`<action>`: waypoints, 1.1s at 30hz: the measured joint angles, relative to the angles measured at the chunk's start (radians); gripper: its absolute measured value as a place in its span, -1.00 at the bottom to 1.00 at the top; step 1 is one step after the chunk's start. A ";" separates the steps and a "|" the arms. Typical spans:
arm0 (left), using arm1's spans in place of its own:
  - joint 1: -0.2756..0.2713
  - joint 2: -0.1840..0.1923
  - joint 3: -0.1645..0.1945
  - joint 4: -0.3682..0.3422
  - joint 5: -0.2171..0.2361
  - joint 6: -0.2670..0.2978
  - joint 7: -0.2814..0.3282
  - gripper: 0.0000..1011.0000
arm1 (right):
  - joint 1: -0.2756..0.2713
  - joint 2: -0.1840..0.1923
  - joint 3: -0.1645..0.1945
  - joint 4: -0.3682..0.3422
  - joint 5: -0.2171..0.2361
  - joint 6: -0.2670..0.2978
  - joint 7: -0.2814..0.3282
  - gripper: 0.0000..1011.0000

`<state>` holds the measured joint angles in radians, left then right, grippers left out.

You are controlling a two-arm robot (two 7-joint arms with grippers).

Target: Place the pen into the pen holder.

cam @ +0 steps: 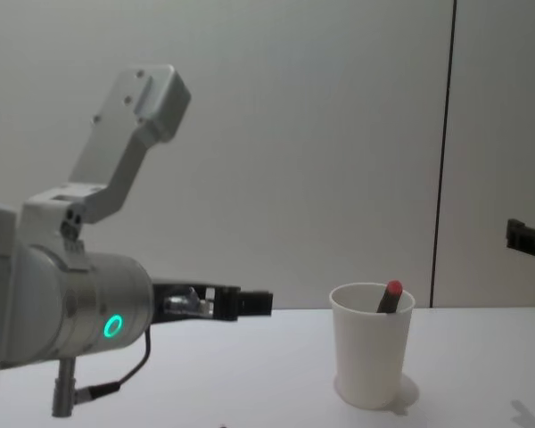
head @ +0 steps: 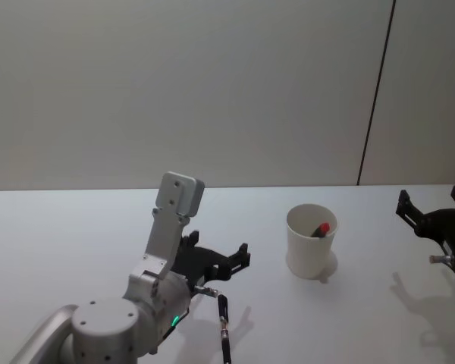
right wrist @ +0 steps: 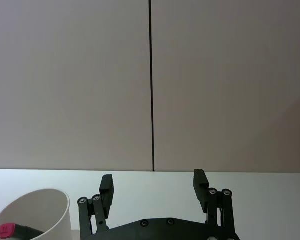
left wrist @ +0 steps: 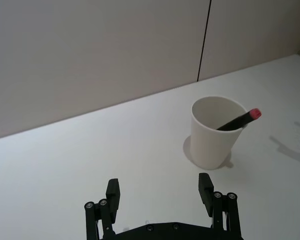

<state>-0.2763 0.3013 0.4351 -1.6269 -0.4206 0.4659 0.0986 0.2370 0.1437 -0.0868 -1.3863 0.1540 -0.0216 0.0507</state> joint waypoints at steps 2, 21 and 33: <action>-0.004 -0.008 0.000 0.003 -0.008 0.029 0.017 0.98 | 0.000 0.000 0.000 0.000 0.000 0.000 0.000 0.98; -0.045 -0.117 0.008 0.075 -0.076 0.326 0.253 0.98 | 0.000 0.000 0.000 0.000 0.000 0.000 0.000 0.98; -0.057 -0.165 0.015 0.123 -0.080 0.411 0.322 0.98 | 0.000 0.000 0.000 0.000 0.000 0.000 0.000 0.98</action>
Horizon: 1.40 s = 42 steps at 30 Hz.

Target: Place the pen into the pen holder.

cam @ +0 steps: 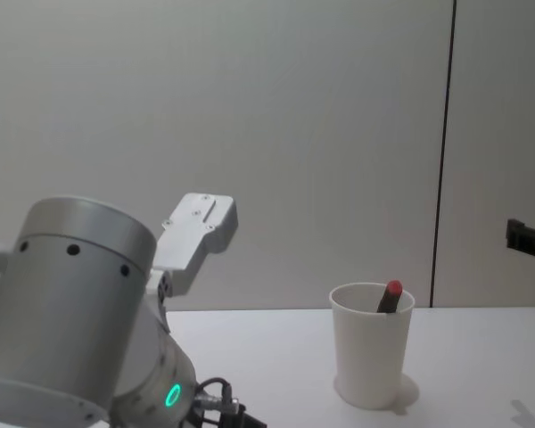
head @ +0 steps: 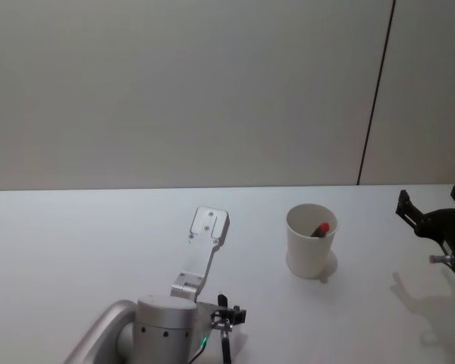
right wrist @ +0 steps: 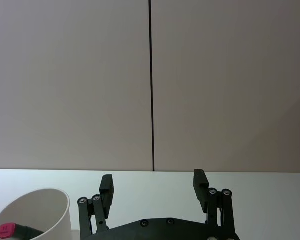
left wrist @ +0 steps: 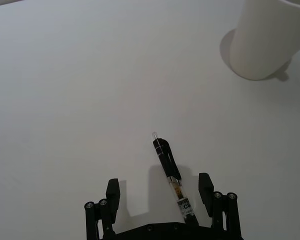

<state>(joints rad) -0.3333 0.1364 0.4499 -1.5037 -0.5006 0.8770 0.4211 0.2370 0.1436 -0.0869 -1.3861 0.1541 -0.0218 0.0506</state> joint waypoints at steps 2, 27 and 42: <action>-0.001 -0.003 0.000 0.004 0.002 0.006 0.002 0.98 | 0.000 0.000 0.000 0.000 0.000 0.000 0.000 0.98; -0.027 -0.038 0.004 0.078 0.089 0.076 -0.062 0.74 | 0.000 0.000 0.000 0.000 0.000 0.000 0.000 0.98; -0.042 -0.054 0.002 0.117 0.142 0.099 -0.106 -0.26 | 0.000 0.000 0.000 0.000 0.000 0.000 0.000 0.98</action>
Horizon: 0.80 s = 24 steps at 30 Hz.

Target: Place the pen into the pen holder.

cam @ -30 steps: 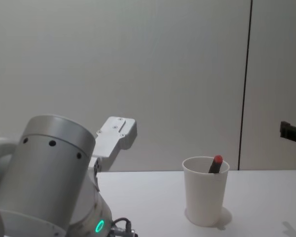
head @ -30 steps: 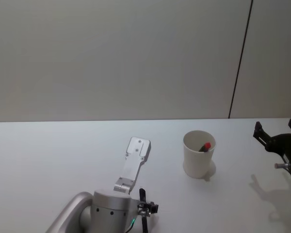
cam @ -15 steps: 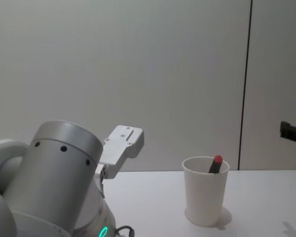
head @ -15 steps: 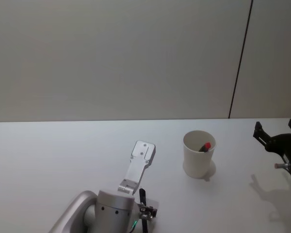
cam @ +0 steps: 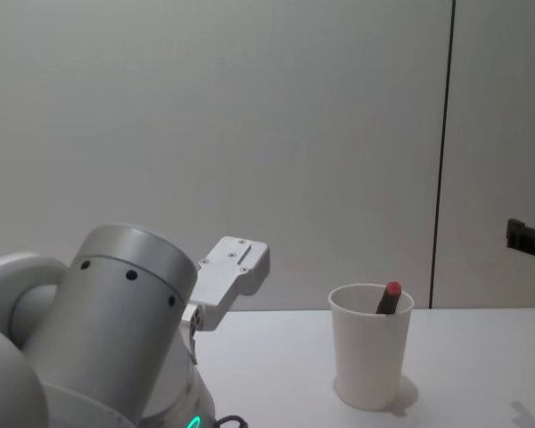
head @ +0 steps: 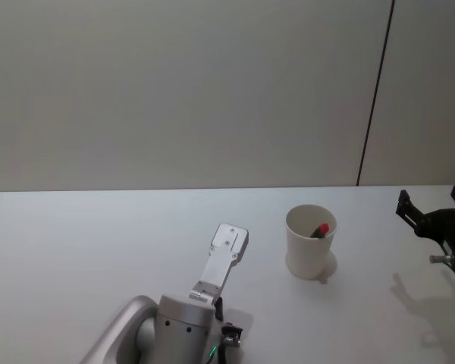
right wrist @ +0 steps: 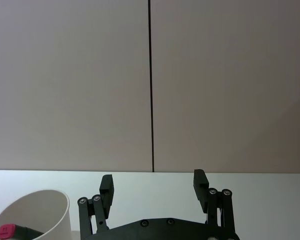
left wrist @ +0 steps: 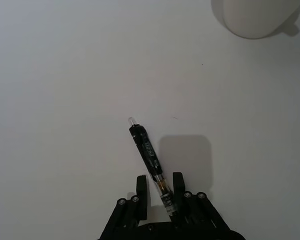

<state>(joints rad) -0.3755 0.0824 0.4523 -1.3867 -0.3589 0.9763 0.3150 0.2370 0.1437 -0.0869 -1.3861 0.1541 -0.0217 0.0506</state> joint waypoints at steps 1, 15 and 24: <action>-0.001 -0.001 0.000 0.002 0.003 0.001 -0.002 -0.34 | 0.000 0.000 0.000 0.000 0.000 0.000 0.000 0.98; -0.004 -0.006 -0.003 0.021 0.067 0.005 -0.046 -0.74 | 0.000 0.000 0.000 0.000 0.000 0.000 0.000 0.98; -0.003 -0.001 -0.004 0.012 0.119 -0.015 -0.077 -0.75 | 0.000 0.000 0.000 0.000 0.000 0.000 0.000 0.98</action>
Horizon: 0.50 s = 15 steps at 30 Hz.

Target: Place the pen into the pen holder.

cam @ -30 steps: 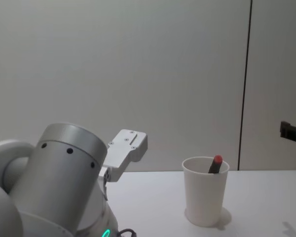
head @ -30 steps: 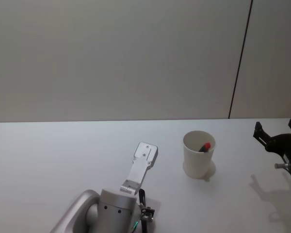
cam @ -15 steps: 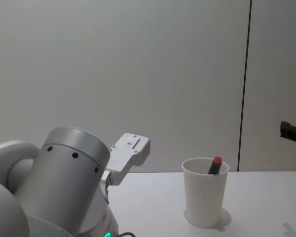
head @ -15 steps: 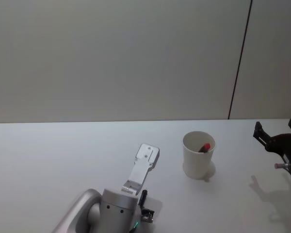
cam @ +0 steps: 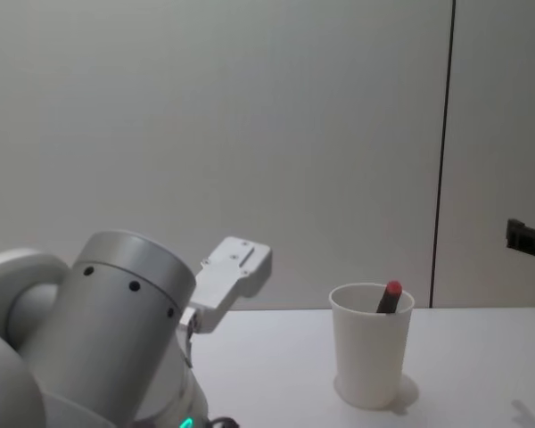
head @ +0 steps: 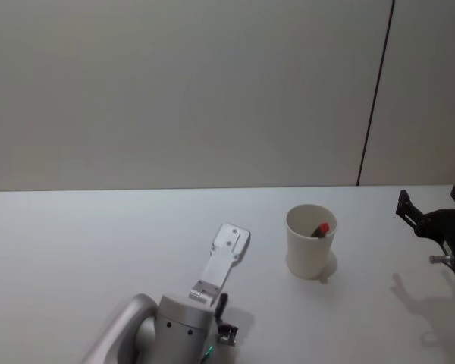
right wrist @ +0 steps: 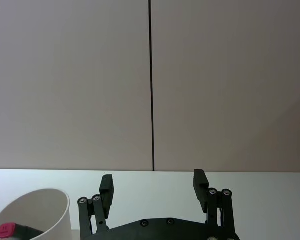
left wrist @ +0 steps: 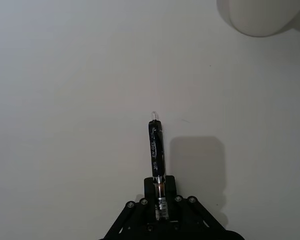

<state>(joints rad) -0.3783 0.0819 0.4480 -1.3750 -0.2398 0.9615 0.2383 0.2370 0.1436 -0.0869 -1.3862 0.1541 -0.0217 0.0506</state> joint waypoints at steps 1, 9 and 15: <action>0.000 0.000 0.000 0.000 0.000 0.000 0.000 -0.74 | 0.000 0.000 0.000 0.000 0.000 0.000 0.000 0.98; 0.001 0.011 -0.009 -0.049 0.052 -0.042 -0.026 -0.74 | 0.000 0.000 0.000 0.000 0.000 0.000 0.000 0.98; 0.002 0.026 -0.022 -0.101 0.096 -0.080 -0.045 -0.74 | 0.000 0.000 0.000 0.000 0.000 0.000 0.000 0.98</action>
<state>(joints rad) -0.3767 0.1074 0.4265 -1.4763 -0.1436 0.8812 0.1931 0.2370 0.1436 -0.0868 -1.3861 0.1541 -0.0217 0.0506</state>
